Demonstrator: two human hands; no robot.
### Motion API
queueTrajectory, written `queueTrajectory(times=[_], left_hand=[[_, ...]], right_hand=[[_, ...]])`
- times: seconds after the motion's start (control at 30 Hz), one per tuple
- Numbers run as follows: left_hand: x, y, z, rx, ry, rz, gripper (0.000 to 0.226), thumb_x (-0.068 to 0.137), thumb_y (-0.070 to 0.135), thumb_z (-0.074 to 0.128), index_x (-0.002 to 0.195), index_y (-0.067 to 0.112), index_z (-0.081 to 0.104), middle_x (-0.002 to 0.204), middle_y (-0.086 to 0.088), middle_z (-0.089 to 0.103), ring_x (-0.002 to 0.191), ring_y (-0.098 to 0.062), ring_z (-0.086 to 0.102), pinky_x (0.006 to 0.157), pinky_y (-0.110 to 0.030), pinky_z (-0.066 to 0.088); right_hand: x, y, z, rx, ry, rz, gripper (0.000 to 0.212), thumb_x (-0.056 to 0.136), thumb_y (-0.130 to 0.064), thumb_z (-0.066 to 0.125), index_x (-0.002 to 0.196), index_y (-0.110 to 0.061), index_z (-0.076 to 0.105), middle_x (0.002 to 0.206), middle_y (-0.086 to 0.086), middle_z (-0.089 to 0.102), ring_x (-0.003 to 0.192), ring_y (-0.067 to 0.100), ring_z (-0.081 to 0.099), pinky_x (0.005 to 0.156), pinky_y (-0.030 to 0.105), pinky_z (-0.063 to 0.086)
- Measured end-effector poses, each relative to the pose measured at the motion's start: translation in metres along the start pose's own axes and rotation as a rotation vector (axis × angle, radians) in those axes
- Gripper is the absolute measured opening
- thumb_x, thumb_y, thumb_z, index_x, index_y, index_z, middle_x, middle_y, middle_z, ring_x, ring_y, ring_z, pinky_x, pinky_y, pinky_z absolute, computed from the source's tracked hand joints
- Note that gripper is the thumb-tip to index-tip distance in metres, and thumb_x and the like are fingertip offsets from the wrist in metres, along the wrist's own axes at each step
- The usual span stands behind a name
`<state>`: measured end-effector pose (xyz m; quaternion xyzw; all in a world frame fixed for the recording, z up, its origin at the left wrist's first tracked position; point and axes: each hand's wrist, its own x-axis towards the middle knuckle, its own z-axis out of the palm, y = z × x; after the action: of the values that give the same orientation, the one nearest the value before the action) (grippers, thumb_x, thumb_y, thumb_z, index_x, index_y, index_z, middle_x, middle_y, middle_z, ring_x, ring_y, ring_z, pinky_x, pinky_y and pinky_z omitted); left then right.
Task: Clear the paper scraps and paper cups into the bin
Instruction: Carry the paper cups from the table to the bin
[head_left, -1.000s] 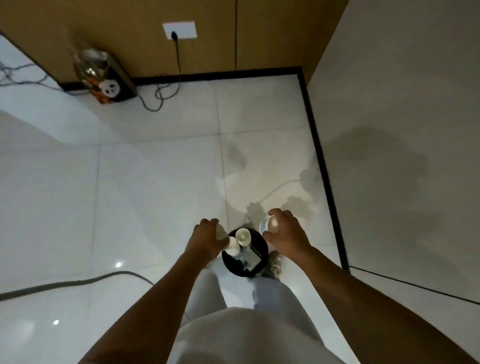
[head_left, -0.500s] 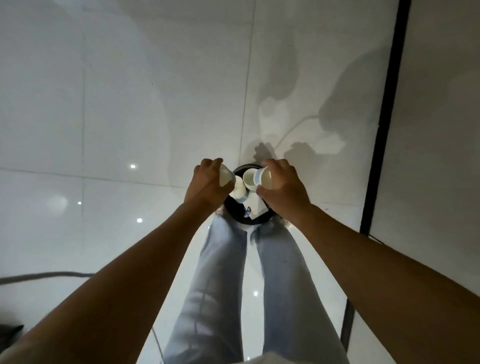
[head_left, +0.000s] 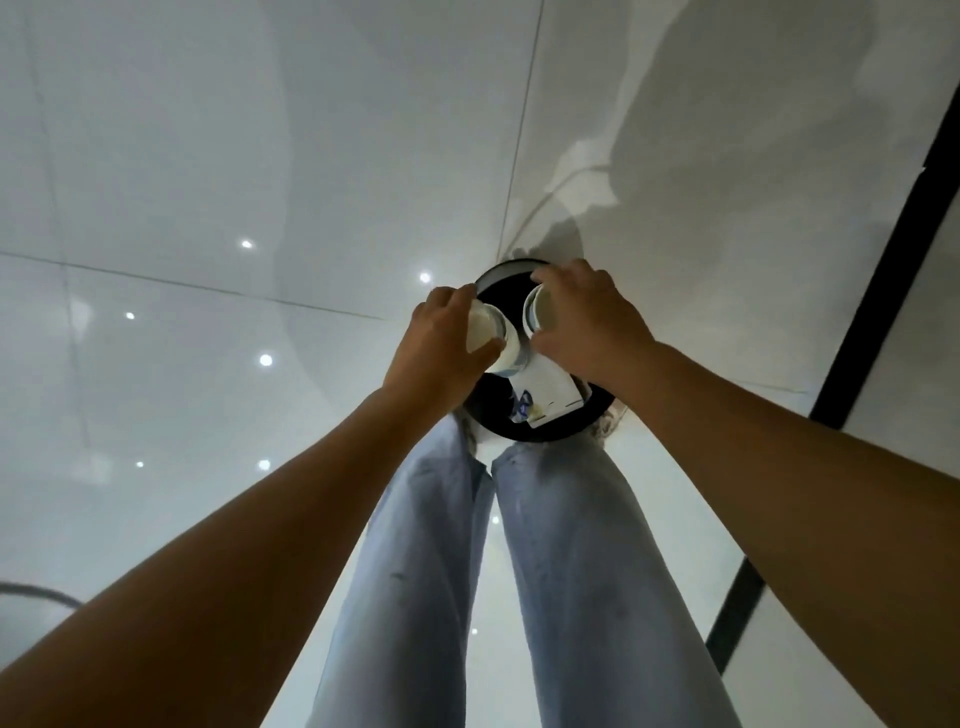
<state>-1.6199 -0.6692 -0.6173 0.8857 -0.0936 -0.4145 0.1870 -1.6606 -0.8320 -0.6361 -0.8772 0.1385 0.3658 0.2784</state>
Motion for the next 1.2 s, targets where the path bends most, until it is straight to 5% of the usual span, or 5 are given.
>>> queueTrajectory(times=[0.23, 0.6, 1.0, 1.2], left_hand=[[0.012, -0.011, 0.029, 0.099, -0.089, 0.056, 0.071, 0.088, 0.034, 0.063, 0.147, 0.015, 0.029, 0.149, -0.008, 0.034, 0.135, -0.027, 0.034, 0.108, -0.039, 0.036], [0.020, -0.006, 0.036, 0.190, -0.065, 0.150, 0.073, 0.093, 0.048, 0.050, 0.150, 0.016, 0.019, 0.159, -0.009, 0.010, 0.147, -0.027, 0.002, 0.117, -0.040, 0.016], [-0.117, 0.039, -0.110, 0.295, 0.043, 0.176, 0.059, 0.098, 0.043, 0.040, 0.149, 0.018, 0.022, 0.157, -0.007, 0.021, 0.146, -0.023, 0.013, 0.118, -0.035, 0.011], [-0.203, 0.070, -0.189, 0.327, 0.182, 0.103, 0.056, 0.096, 0.044, 0.041, 0.146, 0.020, 0.029, 0.154, -0.007, 0.026, 0.144, -0.024, 0.017, 0.117, -0.035, 0.015]], right_hand=[[0.016, 0.013, 0.014, -0.139, -0.133, -0.024, 0.074, 0.084, -0.026, 0.069, 0.146, -0.020, 0.030, 0.148, 0.010, 0.031, 0.134, 0.031, 0.030, 0.099, 0.043, 0.039], [0.009, 0.009, 0.028, -0.217, -0.017, -0.064, 0.088, 0.085, -0.023, 0.070, 0.152, -0.025, 0.013, 0.158, 0.011, 0.011, 0.143, 0.032, 0.016, 0.110, 0.043, 0.033], [-0.133, -0.112, -0.090, -0.101, 0.126, 0.001, 0.070, 0.090, -0.024, 0.059, 0.149, -0.024, 0.022, 0.155, 0.003, 0.025, 0.139, 0.025, 0.029, 0.112, 0.037, 0.034], [-0.213, -0.193, -0.154, -0.189, 0.178, -0.144, 0.068, 0.093, -0.028, 0.056, 0.149, -0.025, 0.020, 0.152, 0.004, 0.028, 0.135, 0.026, 0.033, 0.109, 0.039, 0.036]])
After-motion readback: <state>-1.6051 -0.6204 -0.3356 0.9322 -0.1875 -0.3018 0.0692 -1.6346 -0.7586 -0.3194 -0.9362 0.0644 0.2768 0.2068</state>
